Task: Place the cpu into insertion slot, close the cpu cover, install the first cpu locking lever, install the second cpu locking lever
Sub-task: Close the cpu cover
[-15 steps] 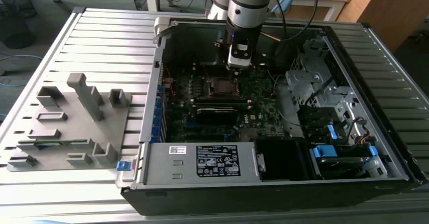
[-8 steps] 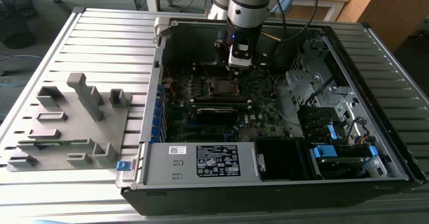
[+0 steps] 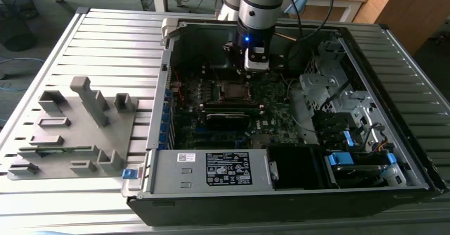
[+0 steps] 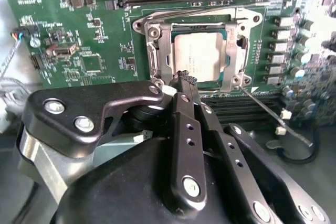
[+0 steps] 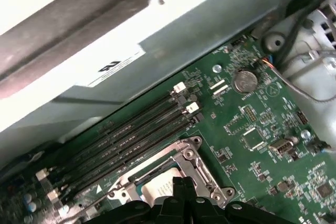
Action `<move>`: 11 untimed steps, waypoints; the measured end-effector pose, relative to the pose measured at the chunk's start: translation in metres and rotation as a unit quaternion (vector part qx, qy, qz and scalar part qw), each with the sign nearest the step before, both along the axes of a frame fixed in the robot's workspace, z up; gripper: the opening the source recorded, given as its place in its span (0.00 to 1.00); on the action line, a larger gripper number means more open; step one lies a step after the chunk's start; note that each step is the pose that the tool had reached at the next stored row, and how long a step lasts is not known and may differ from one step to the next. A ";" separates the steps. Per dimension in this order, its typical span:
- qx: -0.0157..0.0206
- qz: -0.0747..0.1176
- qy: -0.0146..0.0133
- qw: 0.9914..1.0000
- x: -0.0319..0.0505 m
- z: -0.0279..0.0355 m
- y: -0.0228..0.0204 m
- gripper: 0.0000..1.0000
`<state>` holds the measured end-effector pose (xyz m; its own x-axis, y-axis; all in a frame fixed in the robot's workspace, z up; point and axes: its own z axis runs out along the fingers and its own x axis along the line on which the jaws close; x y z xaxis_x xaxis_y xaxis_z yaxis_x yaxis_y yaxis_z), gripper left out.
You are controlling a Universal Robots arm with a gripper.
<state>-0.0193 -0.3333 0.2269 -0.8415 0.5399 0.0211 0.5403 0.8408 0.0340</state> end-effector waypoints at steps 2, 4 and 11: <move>0.000 0.018 0.000 1.000 0.0000 -0.0001 0.0000 0.10; 0.000 0.036 0.000 0.999 0.0000 -0.0001 0.0000 0.10; 0.000 0.100 0.000 0.995 0.0000 -0.0004 0.0000 0.10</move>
